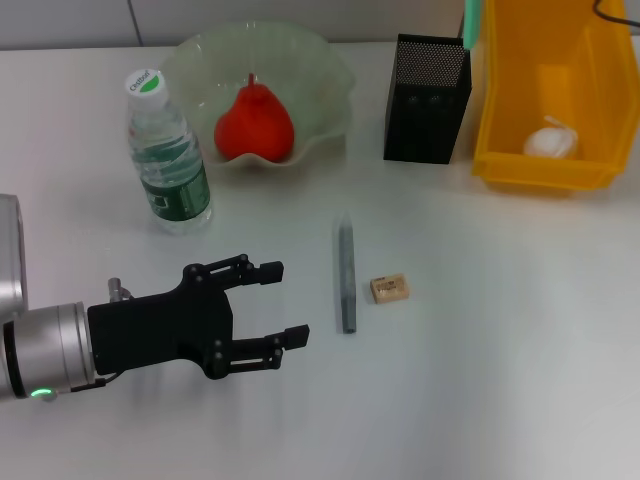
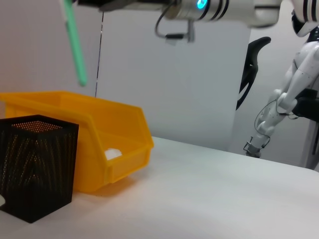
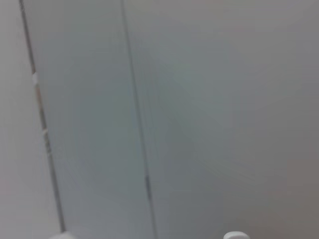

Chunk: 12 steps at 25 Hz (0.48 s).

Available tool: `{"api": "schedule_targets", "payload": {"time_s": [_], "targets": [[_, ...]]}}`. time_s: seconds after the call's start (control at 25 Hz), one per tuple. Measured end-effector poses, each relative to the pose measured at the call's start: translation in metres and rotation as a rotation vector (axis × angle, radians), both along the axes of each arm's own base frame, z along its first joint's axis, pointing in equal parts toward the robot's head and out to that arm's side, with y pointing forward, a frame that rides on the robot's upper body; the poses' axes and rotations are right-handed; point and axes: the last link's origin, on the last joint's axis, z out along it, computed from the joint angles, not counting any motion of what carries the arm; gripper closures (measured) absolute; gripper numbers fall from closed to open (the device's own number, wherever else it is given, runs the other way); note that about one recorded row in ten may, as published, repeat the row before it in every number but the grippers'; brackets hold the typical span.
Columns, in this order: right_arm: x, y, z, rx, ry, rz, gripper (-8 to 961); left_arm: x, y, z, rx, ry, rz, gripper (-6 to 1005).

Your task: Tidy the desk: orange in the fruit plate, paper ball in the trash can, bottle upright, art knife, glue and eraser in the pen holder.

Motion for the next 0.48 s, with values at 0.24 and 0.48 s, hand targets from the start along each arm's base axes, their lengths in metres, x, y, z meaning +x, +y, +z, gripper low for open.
{"api": "schedule_targets", "payload": {"time_s": [0.24, 0.48], "targets": [[0.011, 0.014, -0.023, 0.083, 0.026, -0.034, 695, 0.001, 0.0, 0.0, -0.001, -0.003, -0.003, 199], [0.014, 0.022, -0.041, 0.126, 0.02, -0.05, 682, 0.002, 0.001, 0.0, -0.002, -0.005, -0.007, 200]]}}
